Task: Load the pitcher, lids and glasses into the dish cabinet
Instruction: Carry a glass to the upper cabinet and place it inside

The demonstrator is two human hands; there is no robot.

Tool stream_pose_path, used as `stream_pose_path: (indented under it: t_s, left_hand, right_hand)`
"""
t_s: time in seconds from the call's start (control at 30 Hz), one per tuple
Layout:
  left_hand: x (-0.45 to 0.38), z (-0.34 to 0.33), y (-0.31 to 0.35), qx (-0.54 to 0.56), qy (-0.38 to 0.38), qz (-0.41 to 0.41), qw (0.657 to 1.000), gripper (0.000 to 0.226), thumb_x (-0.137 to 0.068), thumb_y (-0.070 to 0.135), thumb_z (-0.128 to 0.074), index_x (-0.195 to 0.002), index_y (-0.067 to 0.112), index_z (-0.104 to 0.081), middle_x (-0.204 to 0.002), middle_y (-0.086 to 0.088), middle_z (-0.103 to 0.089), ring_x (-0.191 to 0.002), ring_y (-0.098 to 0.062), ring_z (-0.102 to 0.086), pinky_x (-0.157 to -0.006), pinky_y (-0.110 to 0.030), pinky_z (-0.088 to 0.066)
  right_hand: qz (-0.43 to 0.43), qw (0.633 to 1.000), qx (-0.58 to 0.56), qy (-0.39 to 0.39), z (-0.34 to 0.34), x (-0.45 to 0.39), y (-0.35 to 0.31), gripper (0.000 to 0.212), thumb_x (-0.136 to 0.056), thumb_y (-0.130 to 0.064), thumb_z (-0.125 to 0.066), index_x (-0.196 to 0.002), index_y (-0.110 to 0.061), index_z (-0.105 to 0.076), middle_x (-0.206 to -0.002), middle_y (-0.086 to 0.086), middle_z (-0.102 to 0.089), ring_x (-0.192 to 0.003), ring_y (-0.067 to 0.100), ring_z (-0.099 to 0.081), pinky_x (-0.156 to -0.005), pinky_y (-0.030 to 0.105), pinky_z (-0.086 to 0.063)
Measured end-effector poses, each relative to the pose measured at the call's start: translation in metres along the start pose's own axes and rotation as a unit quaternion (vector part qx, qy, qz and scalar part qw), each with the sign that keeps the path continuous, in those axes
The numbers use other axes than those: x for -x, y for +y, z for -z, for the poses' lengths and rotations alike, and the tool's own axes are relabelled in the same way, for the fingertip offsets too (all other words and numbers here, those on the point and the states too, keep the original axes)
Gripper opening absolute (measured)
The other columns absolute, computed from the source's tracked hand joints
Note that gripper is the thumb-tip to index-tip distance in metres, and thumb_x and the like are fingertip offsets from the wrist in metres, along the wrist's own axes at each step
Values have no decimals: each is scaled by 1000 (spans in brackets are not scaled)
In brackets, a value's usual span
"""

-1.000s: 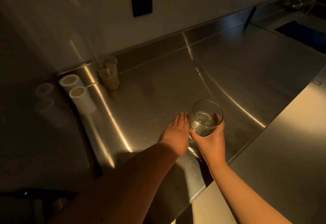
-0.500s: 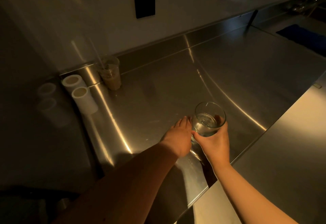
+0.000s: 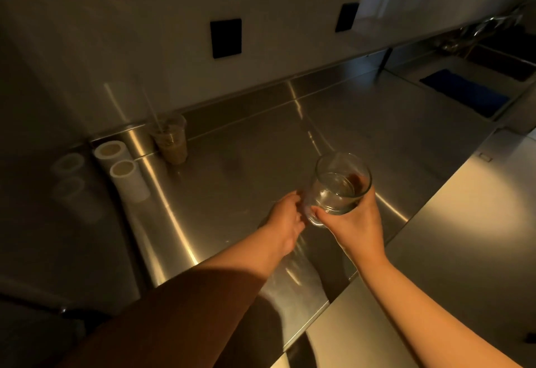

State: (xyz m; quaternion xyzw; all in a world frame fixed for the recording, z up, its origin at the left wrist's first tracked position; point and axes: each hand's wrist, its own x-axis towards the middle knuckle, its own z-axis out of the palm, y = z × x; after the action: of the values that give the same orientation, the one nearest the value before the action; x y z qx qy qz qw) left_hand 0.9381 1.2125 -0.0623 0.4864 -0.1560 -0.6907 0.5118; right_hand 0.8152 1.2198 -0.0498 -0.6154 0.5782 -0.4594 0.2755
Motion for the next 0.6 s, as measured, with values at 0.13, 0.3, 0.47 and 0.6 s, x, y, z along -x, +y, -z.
stream_pose_path:
  t_s: [0.13, 0.3, 0.47, 0.6]
  left_hand:
    - [24, -21, 13, 139, -24, 68, 988, 44, -101, 32, -28, -103, 6, -64, -88, -12, -71, -90, -23, -64, -78, -32, -50]
    - [61, -28, 30, 220, -88, 90, 967, 53, -100, 41, -25, -116, 8, -62, -101, -20, -70, -97, -31, -64, -78, -38, -51]
    - [116, -23, 47, 223, -189, 72, 954, 49, -97, 40, -34, -121, 8, -62, -119, -21, -63, -106, -34, -63, -83, -41, -53]
    - [177, -15, 56, 215, -250, 59, 942, 47, -95, 40, -42, -123, 8, -62, -126, -20, -59, -115, -35, -58, -93, -43, -49]
  right_hand:
    - [25, 999, -21, 1, 16, 2, -37, 82, -48, -42, -87, -117, -36, -44, -102, -25, -56, -94, -19, -51, -67, -3, -38]
    - [58, 997, -33, -33, 37, 10, -83, 77, -49, -37, -87, -112, -45, -43, -102, -29, -55, -97, -21, -49, -67, -3, -39]
    - [68, 995, -27, -64, 62, 39, -131, 70, -49, -45, -85, -104, -54, -42, -100, -38, -55, -97, -18, -51, -64, 1, -44]
    - [127, 982, -39, -135, 72, 84, -179, 76, -75, -12, -76, -136, -31, -35, -136, -10, -49, -126, 8, -42, -90, 12, -46]
